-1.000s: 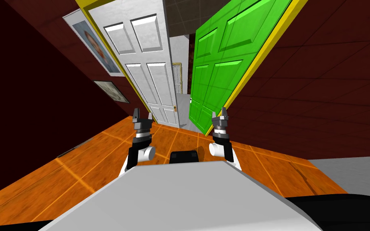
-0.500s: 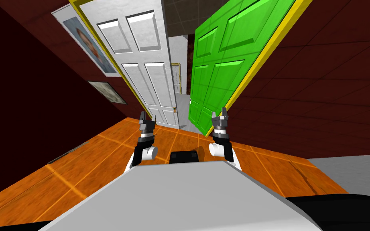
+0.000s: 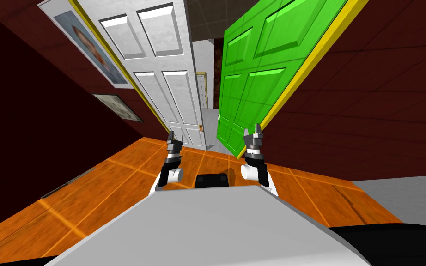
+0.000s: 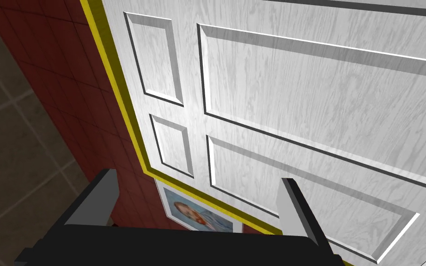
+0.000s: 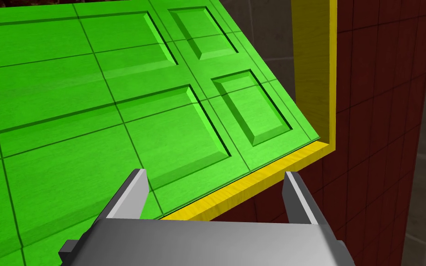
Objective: Push the door open
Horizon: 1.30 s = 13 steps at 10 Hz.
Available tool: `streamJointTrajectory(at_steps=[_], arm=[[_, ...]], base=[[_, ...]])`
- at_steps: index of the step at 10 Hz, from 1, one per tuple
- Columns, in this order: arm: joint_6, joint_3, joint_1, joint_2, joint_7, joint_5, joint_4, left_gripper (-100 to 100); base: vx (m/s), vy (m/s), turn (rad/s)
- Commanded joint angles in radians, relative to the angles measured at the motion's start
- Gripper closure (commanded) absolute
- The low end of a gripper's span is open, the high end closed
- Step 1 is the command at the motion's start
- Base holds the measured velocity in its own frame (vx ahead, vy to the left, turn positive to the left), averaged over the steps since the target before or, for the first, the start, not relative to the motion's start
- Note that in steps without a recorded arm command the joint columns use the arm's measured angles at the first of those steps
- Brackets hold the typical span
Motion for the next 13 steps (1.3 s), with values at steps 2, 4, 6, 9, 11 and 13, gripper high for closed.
streamJointTrajectory(at_steps=[2, 4, 6, 9, 11, 13], arm=[[-0.019, -0.009, -0.011, 0.003, -0.004, -0.006, 0.069, -100], [-0.034, -0.014, -0.026, 0.006, -0.005, -0.009, 0.128, -100], [-0.041, -0.016, -0.034, 0.007, -0.006, -0.011, 0.16, -100], [-0.064, -0.023, -0.056, 0.01, -0.008, -0.016, 0.249, -100], [-0.08, -0.028, -0.071, 0.011, -0.01, -0.019, 0.307, -100], [-0.087, -0.031, -0.079, 0.011, -0.011, -0.021, 0.346, -100]], base=[[0.096, 0.03, -0.051], [0.096, 0.042, -0.052], [0.075, 0.039, -0.033], [0.065, 0.033, -0.052], [0.097, 0.048, -0.05], [0.074, 0.036, -0.025]])
